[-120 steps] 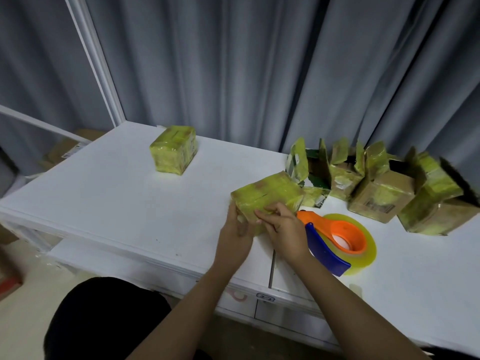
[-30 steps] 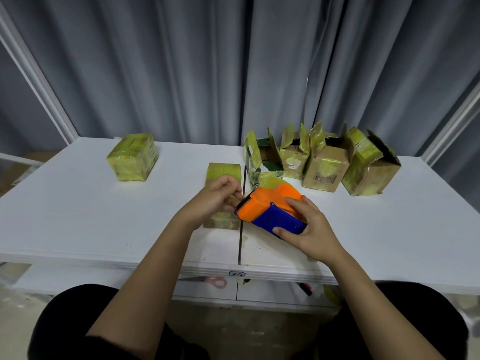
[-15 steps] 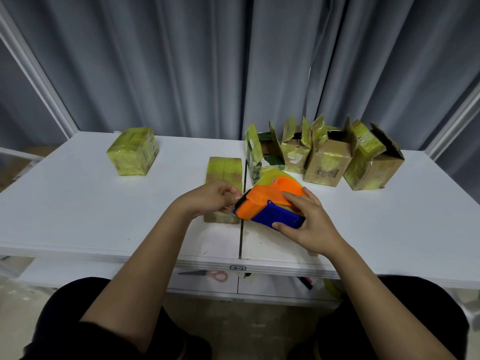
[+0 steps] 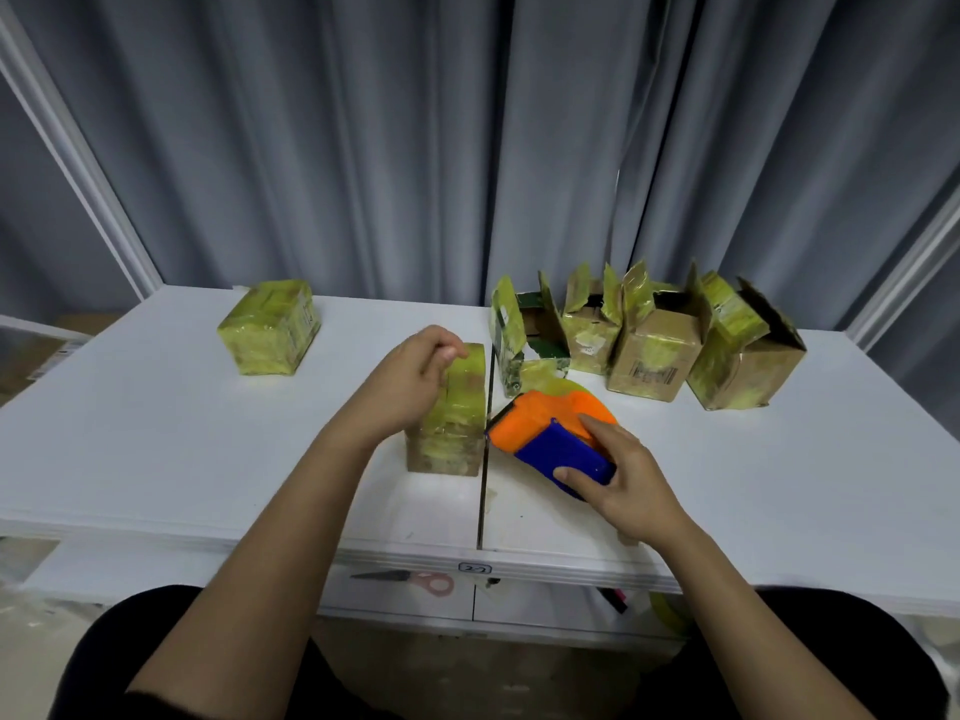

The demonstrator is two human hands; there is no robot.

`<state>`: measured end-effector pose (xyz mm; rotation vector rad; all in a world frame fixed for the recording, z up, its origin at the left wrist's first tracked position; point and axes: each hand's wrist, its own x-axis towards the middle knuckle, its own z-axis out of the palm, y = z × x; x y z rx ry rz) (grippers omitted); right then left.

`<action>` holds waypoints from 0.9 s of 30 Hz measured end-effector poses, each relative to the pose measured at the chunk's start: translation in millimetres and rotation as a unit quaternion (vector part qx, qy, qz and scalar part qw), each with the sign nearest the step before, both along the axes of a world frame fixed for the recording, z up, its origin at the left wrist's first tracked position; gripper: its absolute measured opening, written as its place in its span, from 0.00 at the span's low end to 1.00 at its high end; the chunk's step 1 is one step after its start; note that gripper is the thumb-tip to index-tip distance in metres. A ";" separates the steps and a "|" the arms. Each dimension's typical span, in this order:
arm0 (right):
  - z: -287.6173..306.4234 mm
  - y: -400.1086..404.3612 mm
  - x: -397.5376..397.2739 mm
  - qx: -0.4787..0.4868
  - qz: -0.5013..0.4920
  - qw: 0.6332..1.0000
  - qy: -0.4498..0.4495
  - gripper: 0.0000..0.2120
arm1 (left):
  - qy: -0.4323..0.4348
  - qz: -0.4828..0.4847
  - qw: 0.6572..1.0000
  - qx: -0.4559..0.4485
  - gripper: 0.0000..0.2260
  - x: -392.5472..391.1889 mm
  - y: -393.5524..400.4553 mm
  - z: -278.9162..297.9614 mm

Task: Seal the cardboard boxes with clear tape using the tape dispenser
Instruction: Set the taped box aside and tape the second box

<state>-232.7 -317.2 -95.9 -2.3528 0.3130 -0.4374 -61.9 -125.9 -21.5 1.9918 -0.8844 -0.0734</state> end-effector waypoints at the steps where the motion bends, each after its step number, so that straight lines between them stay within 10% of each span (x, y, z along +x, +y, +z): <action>1: -2.3 -1.3 -1.2 0.026 -0.011 1.000 -0.006 0.32 | -0.013 -0.003 0.999 0.034 0.10 1.6 0.7 0.6; 9: -4.4 -4.1 11.7 -0.099 0.013 0.986 -0.137 0.28 | 0.096 -0.073 0.990 0.065 0.11 -15.8 -16.4 -19.9; 27: 3.4 -12.9 13.4 -0.234 0.001 0.952 -0.195 0.25 | 0.029 -0.177 0.983 0.048 0.13 -15.6 -18.5 1.3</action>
